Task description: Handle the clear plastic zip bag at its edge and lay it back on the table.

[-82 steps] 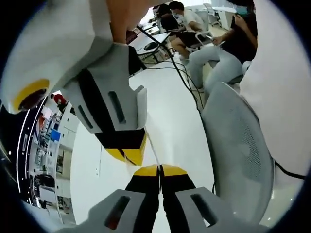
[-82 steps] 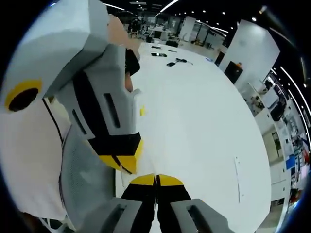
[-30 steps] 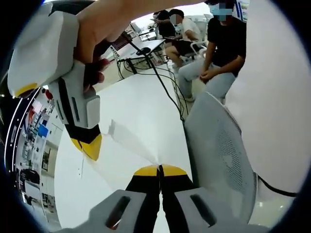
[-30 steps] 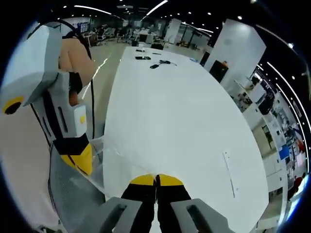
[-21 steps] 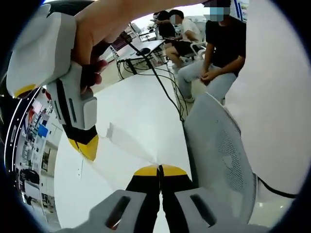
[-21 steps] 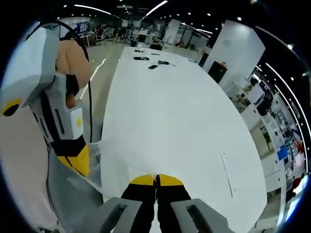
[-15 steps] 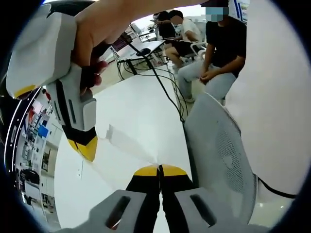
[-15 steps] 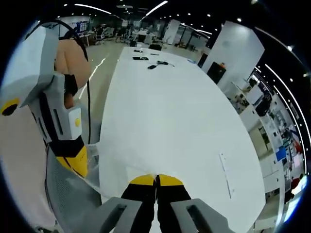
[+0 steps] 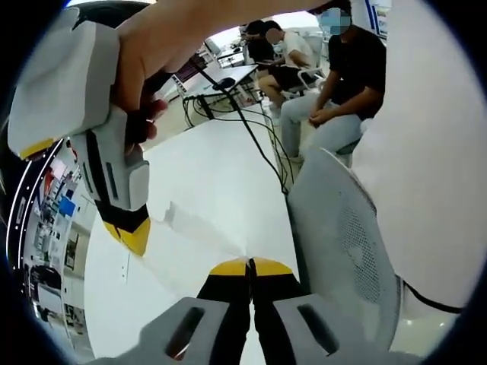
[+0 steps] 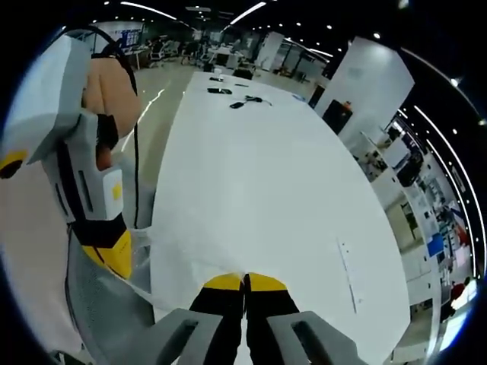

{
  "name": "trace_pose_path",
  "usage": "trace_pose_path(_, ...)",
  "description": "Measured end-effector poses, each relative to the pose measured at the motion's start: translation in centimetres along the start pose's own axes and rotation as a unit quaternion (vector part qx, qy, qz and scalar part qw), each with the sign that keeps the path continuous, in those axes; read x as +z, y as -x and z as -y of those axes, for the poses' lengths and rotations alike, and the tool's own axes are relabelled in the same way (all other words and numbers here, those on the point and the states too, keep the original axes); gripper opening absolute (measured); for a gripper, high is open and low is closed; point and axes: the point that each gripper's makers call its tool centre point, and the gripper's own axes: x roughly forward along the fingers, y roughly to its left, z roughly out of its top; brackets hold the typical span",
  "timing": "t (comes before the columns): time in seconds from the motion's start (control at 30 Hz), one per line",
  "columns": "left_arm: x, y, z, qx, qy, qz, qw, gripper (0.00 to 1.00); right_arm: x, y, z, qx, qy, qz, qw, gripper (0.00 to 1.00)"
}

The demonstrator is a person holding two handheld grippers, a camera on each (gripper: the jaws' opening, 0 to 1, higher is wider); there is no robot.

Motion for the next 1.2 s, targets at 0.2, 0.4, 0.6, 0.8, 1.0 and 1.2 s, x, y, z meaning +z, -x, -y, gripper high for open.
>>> trace_pose_path(0.2,-0.5,0.4,-0.6,0.007,0.012,0.004,0.9999,0.00,0.3,0.4,0.2,-0.010,0.007,0.003,0.9999,0.00)
trace_pose_path(0.4,-0.8,0.7,-1.3,0.018,0.019,0.006,0.9996,0.00,0.6,0.5,0.7,-0.031,0.021,0.003,0.9993,0.00)
trace_pose_path(0.6,-1.5,1.2,-1.9,0.027,0.028,0.001,0.9992,0.00,1.4,1.1,0.5,-0.029,0.024,0.007,0.9993,0.00)
trace_pose_path(0.8,-1.6,1.4,-2.3,0.041,0.041,0.003,0.9983,0.00,1.4,0.9,0.6,-0.030,0.025,0.007,0.9992,0.00)
trace_pose_path(1.0,-1.8,1.5,-2.7,0.051,0.048,0.001,0.9975,0.00,1.5,1.0,0.4,-0.029,0.030,0.006,0.9991,0.00)
trace_pose_path(1.2,-1.6,1.6,-3.3,0.062,0.054,0.011,0.9965,0.00,1.7,1.1,0.4,-0.029,0.032,0.007,0.9990,0.00)
